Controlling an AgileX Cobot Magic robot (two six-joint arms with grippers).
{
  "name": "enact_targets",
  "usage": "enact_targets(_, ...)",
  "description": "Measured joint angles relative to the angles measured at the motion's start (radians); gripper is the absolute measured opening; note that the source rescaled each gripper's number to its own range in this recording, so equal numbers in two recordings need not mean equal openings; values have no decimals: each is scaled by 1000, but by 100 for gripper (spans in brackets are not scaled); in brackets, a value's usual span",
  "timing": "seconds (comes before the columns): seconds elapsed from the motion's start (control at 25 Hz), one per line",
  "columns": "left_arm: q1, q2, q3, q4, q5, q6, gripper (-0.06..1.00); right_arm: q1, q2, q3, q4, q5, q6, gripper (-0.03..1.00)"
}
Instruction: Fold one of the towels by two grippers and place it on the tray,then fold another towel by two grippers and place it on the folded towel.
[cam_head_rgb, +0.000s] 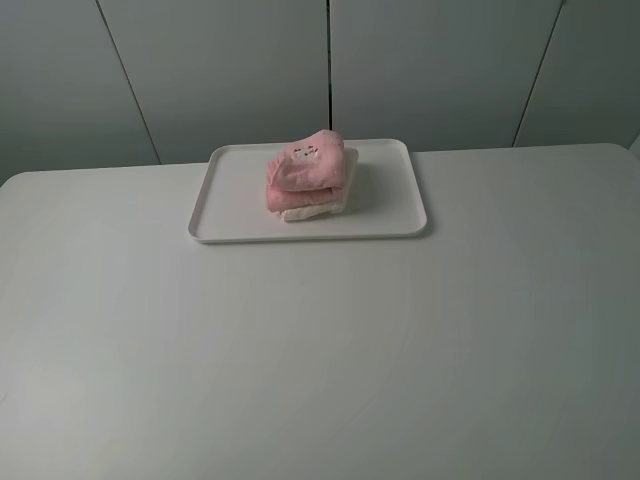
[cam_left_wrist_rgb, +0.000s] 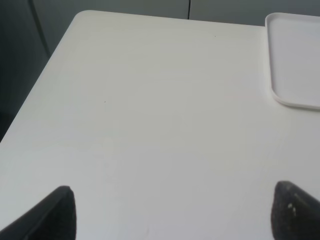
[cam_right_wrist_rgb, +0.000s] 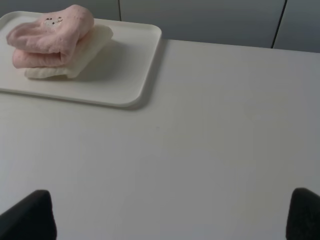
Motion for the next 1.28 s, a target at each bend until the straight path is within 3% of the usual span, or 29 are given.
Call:
enact_targets(0.72,0,0,0,-21,0,0,100,0,0,0,0,0,0,100)
enact_targets(0.88,0,0,0,14,0,46,100,0,0,0,0,0,0,100)
enact_targets(1.0,0,0,2,-5,-2,102,100,0,0,0,0,0,2,100)
enact_targets(1.28,0,0,4,-14,-2,126,100,0,0,0,0,0,9,100)
